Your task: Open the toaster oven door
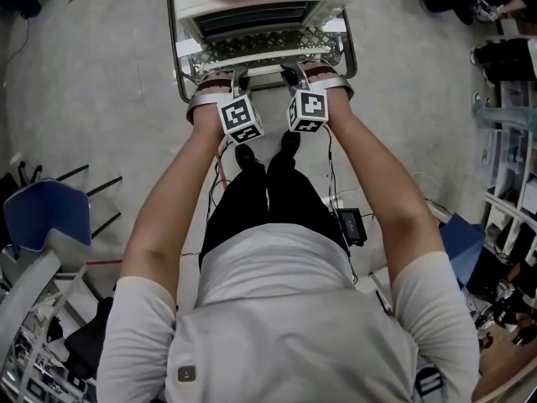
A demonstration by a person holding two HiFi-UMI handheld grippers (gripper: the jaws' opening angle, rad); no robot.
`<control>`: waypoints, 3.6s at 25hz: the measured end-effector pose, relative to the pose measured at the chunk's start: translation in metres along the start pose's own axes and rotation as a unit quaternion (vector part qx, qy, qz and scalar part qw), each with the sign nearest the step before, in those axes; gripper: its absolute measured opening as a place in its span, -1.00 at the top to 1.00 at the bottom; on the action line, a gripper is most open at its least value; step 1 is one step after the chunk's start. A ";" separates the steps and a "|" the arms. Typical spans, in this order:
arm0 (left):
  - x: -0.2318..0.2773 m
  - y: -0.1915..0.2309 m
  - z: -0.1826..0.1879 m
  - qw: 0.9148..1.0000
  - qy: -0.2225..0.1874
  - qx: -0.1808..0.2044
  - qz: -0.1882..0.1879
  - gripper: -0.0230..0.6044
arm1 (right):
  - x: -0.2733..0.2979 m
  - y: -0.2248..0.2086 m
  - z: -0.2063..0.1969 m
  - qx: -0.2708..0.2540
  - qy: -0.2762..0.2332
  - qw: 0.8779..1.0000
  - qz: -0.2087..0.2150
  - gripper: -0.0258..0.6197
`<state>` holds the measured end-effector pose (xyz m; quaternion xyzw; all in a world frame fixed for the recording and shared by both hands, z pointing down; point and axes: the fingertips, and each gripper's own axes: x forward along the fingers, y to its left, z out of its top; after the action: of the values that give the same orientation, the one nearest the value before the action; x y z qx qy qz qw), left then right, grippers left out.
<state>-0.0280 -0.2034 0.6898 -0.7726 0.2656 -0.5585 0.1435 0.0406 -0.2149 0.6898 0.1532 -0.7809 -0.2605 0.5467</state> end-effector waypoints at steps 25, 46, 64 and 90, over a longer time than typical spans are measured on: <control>0.040 -0.077 -0.019 0.993 0.035 0.027 0.109 0.64 | 0.035 0.083 -0.022 -0.058 -0.032 0.992 -0.105 0.67; 0.102 -0.137 -0.051 0.978 0.013 0.056 0.202 0.65 | 0.100 0.146 -0.041 -0.044 -0.037 0.982 -0.182 0.69; 0.125 -0.152 -0.062 0.973 -0.002 0.056 0.223 0.68 | 0.124 0.162 -0.046 -0.036 -0.047 0.976 -0.212 0.71; -0.004 -0.094 -0.024 0.968 -0.040 -0.207 0.134 0.87 | -0.023 0.101 -0.030 0.227 -0.113 0.967 -0.025 0.86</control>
<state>-0.0279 -0.1225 0.7440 -0.7645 0.4705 -0.4358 0.0647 0.0817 -0.1272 0.7380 0.2627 -0.8720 -0.1060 0.3992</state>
